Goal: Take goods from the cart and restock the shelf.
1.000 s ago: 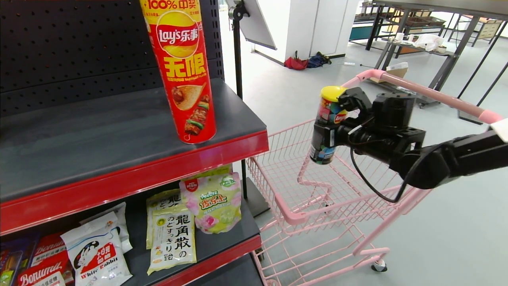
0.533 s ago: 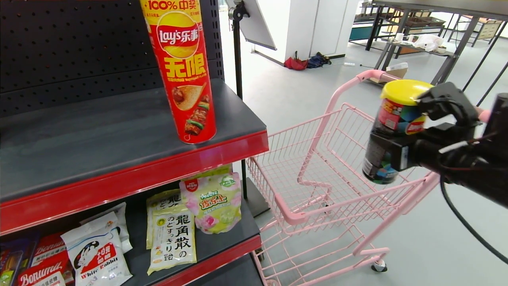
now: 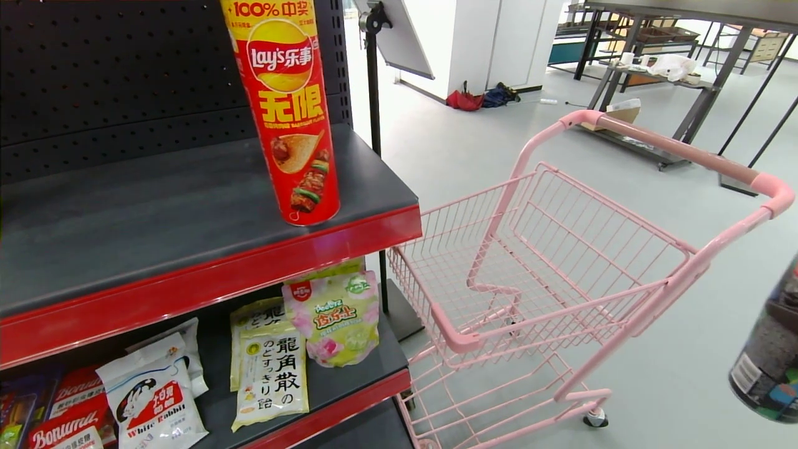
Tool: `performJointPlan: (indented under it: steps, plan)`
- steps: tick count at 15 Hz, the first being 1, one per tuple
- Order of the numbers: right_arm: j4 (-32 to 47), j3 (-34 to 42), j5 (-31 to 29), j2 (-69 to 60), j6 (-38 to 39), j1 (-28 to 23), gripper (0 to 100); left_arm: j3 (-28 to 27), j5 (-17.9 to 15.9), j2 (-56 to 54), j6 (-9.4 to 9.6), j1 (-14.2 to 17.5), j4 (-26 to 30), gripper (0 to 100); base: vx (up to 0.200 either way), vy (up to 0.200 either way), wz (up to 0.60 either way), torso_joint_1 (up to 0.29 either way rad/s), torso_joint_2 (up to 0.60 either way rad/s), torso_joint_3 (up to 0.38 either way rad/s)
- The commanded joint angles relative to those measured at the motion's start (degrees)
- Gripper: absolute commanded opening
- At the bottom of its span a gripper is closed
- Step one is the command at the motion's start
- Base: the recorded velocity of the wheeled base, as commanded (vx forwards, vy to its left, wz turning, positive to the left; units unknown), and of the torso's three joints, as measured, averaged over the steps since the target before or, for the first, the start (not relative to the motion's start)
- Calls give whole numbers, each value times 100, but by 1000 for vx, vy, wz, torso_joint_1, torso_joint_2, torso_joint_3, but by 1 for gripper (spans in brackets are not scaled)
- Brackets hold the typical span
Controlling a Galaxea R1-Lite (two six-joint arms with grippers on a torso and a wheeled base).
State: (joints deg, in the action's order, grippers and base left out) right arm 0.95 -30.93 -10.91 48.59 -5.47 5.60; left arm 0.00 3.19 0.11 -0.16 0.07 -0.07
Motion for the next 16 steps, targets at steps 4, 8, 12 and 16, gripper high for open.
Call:
performJointPlan:
  steps: [4,8,12,16]
  plan:
    - [1329,289,80,-1721,99,-208,0,0,6,-2,-2,1,-1,100,0,0,0,0,0,0]
    - [1399,465,89,-2038,99,-190,0,0,6,-2,-2,1,-1,100,0,0,0,0,0,0]
    - [1399,772,72,-2310,99,-199,0,0,6,-2,-2,1,-1,100,0,0,0,40,-151,-105]
    - [1390,737,72,-2266,73,-199,0,0,6,-2,-2,1,-1,100,0,0,0,155,-482,-326]
